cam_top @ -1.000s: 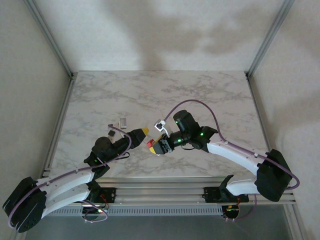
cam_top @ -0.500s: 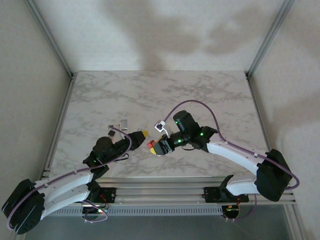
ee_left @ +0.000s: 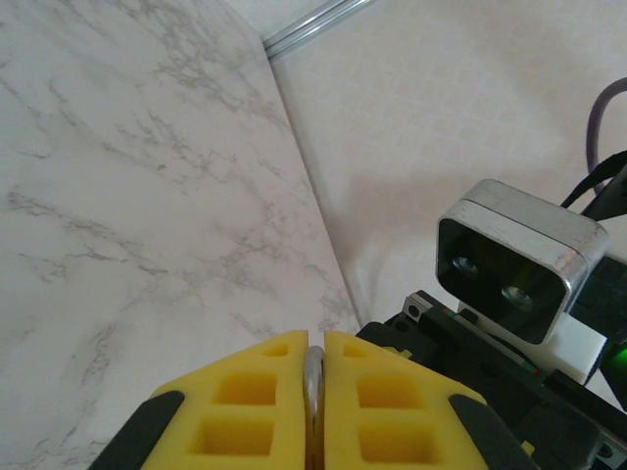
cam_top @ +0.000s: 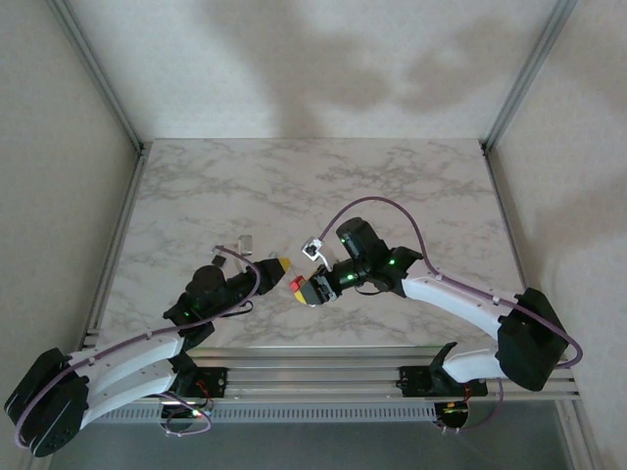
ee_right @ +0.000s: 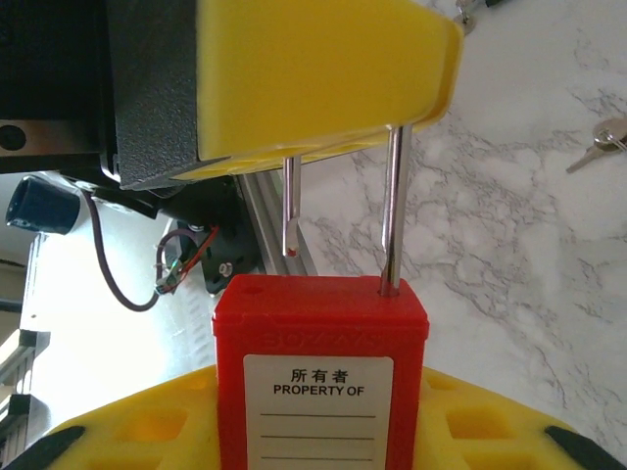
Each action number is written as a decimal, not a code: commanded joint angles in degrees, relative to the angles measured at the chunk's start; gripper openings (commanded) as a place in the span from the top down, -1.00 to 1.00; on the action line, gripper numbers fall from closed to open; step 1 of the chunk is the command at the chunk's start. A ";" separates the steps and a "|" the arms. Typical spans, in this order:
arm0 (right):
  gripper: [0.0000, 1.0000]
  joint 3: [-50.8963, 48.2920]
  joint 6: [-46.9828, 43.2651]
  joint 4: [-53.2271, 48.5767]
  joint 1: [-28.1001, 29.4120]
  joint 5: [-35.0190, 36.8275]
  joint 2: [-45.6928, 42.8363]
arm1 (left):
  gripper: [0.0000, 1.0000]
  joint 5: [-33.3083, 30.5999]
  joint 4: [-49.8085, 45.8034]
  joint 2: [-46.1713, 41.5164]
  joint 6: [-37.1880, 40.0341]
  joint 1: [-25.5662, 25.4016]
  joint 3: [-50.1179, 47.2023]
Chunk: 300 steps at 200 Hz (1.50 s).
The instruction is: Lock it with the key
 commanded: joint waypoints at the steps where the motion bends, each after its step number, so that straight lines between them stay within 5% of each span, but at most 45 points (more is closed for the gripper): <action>1: 1.00 2.22 -0.93 -2.33 0.34 3.31 1.44 | 1.00 -0.73 -0.99 0.69 1.24 -0.33 2.52; 300: 1.00 0.57 5.92 9.82 7.08 38.55 3.01 | 1.00 -4.35 -5.88 6.08 -6.45 -1.06 5.17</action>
